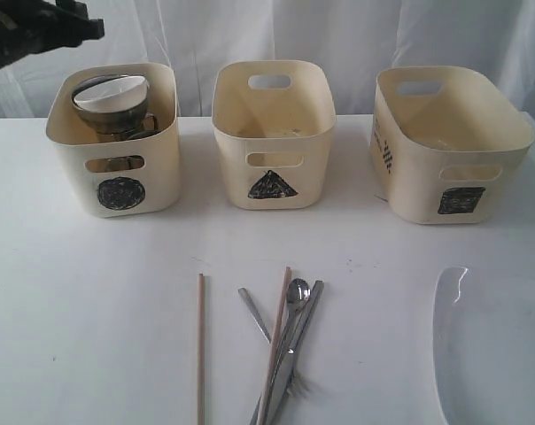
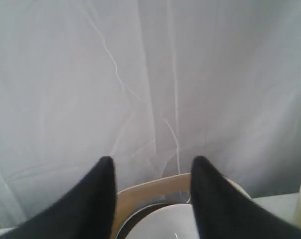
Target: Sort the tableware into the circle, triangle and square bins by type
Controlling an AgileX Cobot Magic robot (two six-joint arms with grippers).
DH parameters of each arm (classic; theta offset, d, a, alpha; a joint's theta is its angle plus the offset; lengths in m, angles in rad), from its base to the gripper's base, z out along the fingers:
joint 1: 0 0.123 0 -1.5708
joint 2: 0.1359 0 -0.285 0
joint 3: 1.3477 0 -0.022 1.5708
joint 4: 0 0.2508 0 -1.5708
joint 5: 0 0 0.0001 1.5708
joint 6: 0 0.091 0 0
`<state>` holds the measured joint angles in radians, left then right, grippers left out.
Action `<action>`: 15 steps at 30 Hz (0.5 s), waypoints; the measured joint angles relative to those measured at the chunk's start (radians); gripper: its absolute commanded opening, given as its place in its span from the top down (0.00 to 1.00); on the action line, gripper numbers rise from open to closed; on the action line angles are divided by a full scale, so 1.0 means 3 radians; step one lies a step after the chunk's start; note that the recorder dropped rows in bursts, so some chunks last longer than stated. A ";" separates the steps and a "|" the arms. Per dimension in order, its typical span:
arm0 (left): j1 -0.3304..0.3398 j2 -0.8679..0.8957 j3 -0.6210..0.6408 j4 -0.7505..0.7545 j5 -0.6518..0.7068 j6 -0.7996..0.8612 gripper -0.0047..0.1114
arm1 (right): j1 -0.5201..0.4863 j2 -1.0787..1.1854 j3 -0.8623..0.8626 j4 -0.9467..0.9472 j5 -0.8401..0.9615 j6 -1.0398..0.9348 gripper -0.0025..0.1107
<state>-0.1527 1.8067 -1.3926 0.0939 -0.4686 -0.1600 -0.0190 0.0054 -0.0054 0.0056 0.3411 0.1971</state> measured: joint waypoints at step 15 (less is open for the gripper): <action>0.0000 -0.1058 0.0000 -0.0175 0.1738 -0.0208 0.96 | 0.0000 0.0000 0.0000 0.0000 0.0000 0.0000 0.98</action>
<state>-0.1527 1.4894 -1.3926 0.0413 0.0530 -0.2225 -0.0190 0.0054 -0.0054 0.0056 0.3411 0.1971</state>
